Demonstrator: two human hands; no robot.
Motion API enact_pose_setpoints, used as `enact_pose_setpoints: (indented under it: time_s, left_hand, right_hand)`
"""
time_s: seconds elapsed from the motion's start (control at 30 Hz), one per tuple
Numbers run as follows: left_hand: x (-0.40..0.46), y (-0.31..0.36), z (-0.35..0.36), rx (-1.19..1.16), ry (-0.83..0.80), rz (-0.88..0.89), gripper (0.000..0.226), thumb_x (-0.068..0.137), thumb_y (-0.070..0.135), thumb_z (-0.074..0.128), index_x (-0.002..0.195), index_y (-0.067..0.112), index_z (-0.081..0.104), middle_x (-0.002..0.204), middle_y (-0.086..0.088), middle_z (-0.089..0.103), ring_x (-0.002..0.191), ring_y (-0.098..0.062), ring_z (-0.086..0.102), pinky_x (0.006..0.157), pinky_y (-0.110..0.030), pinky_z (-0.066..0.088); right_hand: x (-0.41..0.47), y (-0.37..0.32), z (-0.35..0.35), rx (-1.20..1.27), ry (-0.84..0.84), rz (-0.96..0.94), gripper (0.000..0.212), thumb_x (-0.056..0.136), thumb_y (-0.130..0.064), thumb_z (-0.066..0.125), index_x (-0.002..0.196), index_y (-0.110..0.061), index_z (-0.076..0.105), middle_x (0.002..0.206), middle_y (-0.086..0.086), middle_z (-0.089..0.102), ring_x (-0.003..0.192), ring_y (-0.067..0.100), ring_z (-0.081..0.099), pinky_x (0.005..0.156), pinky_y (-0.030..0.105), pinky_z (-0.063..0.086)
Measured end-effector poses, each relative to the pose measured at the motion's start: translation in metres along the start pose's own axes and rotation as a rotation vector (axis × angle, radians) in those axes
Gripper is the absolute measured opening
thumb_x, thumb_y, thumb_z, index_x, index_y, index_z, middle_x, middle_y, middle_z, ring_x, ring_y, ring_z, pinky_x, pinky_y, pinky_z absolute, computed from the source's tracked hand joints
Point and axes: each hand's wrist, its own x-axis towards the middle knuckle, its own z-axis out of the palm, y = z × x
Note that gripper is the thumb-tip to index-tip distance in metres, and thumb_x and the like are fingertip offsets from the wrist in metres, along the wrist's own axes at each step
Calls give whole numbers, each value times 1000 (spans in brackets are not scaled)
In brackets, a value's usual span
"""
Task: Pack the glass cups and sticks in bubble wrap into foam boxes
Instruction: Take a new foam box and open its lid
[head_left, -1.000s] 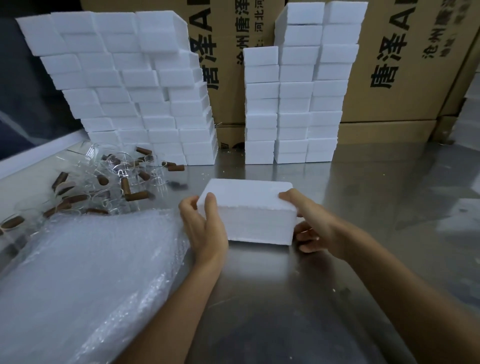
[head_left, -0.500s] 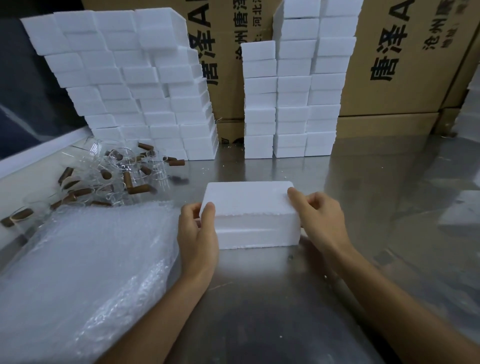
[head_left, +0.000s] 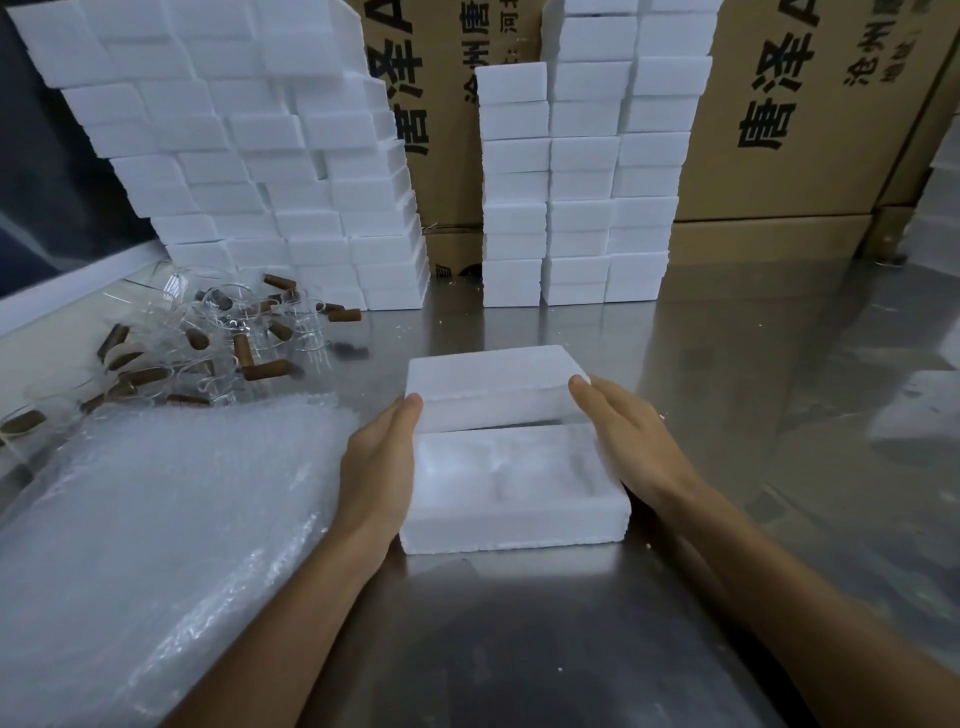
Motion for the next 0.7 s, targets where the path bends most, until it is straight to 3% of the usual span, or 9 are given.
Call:
enact_pose_setpoints:
  time_s: [0.03, 0.07, 0.13, 0.23, 0.37, 0.5, 0.57, 0.63, 0.7]
  left_hand:
    - [0, -1, 0, 40, 8, 7, 30, 97, 46, 52, 89, 26, 74, 93, 5, 74, 93, -21, 67, 90, -39, 53]
    - [0, -1, -1, 84, 20, 15, 34, 96, 46, 52, 76, 25, 69, 85, 6, 71, 86, -19, 66, 82, -36, 51]
    - [2, -1, -1, 171, 36, 38, 38, 95, 48, 52, 74, 17, 62, 77, -2, 61, 75, -20, 59, 68, -32, 45]
    - [5, 1, 0, 287, 65, 31, 45, 93, 48, 55, 64, 15, 49, 60, -2, 45, 60, -19, 45, 57, -30, 34]
    - [8, 0, 2, 373, 90, 15, 60, 91, 44, 60, 47, 18, 27, 41, 8, 27, 49, -18, 33, 53, -28, 27]
    - [10, -4, 1, 388, 121, 7, 49, 88, 39, 64, 54, 12, 42, 51, -4, 39, 52, -22, 39, 54, -29, 33]
    - [10, -4, 2, 388, 151, 25, 46, 87, 36, 66, 59, 2, 53, 54, -10, 50, 54, -28, 46, 55, -29, 39]
    - [9, -3, 4, 366, 178, 29, 34, 86, 34, 68, 68, 6, 65, 61, -4, 64, 61, -22, 59, 57, -27, 43]
    - [9, -1, 5, 341, 195, 24, 23, 86, 34, 70, 71, 16, 67, 65, 5, 65, 65, -13, 60, 58, -26, 42]
  right_hand:
    - [1, 0, 0, -48, 17, 8, 29, 98, -55, 46, 85, -45, 69, 82, -31, 67, 83, 1, 60, 74, 25, 45]
    - [2, 1, 1, -104, 35, 13, 40, 98, -54, 47, 63, -45, 62, 61, -32, 58, 67, 1, 53, 62, 23, 38]
    - [3, 0, 4, -177, 65, 32, 58, 98, -52, 48, 45, -31, 43, 42, -20, 43, 52, 7, 39, 53, 26, 29]
    - [3, -2, 3, -224, 99, 70, 60, 97, -50, 49, 51, -19, 26, 43, -9, 30, 50, 15, 31, 52, 31, 26]
    - [2, -1, 2, -245, 147, 110, 56, 94, -42, 56, 52, -17, 31, 42, -9, 29, 44, 14, 29, 51, 30, 30]
    - [3, 1, 1, -258, 162, 136, 45, 88, -39, 62, 61, -3, 56, 47, -4, 44, 49, 17, 43, 50, 27, 36]
    - [4, 2, 2, -236, 165, 136, 42, 87, -40, 64, 63, -5, 64, 49, -4, 51, 51, 16, 48, 52, 26, 37]
    - [4, 1, 2, -210, 169, 135, 36, 86, -40, 67, 64, -11, 69, 52, -6, 59, 51, 14, 53, 53, 24, 39]
    - [6, -1, 3, -209, 173, 138, 33, 85, -42, 68, 68, -14, 73, 58, -2, 65, 53, 14, 56, 54, 24, 43]
